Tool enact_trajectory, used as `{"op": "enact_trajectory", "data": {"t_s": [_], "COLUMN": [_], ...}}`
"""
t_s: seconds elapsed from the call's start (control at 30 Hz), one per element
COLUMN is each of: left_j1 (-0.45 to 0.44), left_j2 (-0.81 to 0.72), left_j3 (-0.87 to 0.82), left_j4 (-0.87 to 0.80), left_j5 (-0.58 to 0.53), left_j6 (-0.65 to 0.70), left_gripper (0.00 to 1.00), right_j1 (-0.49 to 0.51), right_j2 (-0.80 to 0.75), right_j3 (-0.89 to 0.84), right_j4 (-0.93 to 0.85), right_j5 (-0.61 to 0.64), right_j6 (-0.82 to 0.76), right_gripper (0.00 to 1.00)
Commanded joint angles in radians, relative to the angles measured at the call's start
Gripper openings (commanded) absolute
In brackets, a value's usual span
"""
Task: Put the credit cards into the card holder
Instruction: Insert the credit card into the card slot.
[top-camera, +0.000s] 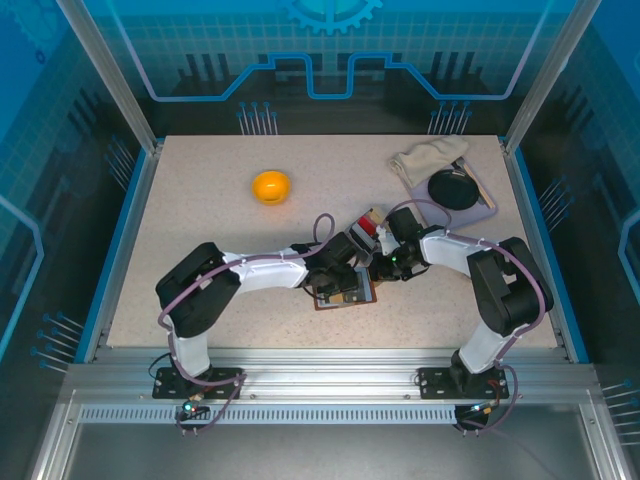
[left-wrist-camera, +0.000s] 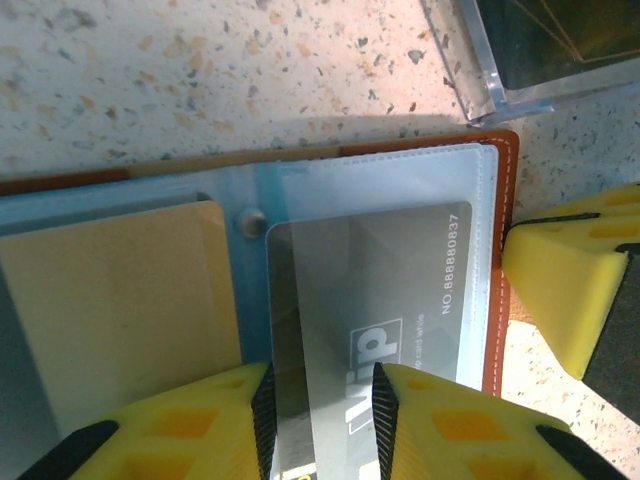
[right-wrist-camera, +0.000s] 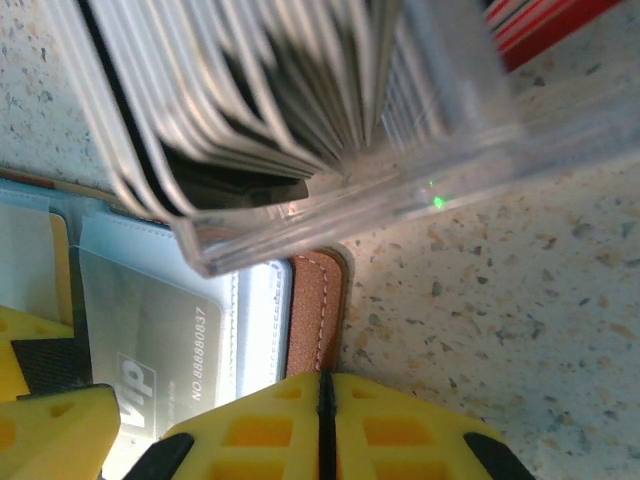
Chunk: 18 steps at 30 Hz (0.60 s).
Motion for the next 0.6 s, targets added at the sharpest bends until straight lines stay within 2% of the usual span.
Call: {"op": "enact_trajectory", "data": {"t_s": [0.0,0.37,0.57], "left_j1": [-0.010,-0.007,-0.003], "left_j2": [0.046,0.051,0.034], "left_j3": [0.023,0.002,-0.061], "left_j4": [0.012,0.132,0.220], "left_j5": [0.048,0.087,0.065], "left_j6": [0.012,-0.029,-0.131], "left_gripper": [0.34,0.34,0.32], "right_j1": [0.006,0.015,0.030], "right_j2": [0.032,0.020,-0.014], "right_j3": [-0.036,-0.040,-0.060], "right_j4": [-0.077,-0.079,-0.075], "right_j5": [-0.015,-0.025,-0.013], "right_j6": [0.029,0.041,0.078], "right_gripper": [0.10,0.09,0.09]}}
